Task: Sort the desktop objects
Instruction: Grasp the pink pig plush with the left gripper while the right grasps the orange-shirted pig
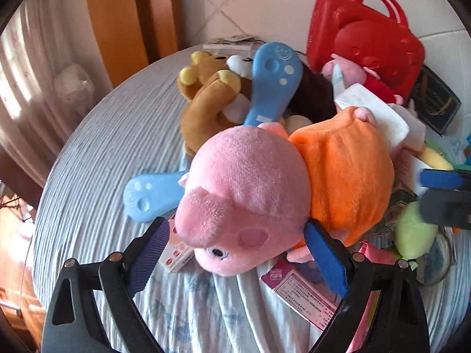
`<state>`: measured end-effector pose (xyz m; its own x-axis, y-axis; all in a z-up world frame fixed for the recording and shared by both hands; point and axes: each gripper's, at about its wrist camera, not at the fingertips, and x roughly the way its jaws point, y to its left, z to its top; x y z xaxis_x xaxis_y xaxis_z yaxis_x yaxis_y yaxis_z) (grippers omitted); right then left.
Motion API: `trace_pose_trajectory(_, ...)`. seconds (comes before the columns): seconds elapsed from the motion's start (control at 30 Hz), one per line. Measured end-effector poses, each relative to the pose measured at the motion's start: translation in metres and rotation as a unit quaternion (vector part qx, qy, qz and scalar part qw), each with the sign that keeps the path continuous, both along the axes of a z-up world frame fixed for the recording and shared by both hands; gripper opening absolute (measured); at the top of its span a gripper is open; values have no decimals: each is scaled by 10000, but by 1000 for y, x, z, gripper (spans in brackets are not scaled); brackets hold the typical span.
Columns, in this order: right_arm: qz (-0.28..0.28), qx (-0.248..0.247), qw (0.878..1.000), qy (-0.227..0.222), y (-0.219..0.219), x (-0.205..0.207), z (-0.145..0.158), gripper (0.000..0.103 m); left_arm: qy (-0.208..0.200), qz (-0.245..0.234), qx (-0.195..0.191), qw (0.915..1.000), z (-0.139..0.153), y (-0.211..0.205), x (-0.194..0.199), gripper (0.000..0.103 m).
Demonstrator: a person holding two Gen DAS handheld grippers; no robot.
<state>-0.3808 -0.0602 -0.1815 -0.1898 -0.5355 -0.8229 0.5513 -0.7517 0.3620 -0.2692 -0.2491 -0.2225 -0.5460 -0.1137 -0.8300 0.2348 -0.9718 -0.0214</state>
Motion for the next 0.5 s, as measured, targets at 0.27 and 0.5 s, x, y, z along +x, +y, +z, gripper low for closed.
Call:
trace_pose_trajectory(0.27, 204, 83, 9996, -182, -34, -6, -25, 103, -28, -408, 328, 9986, -8, -6, -9, 94)
trace_pose_trajectory(0.5, 132, 458, 9989, 10, -38, -3, -35, 71, -55, -633, 285, 9976, -12, 4, -14, 76)
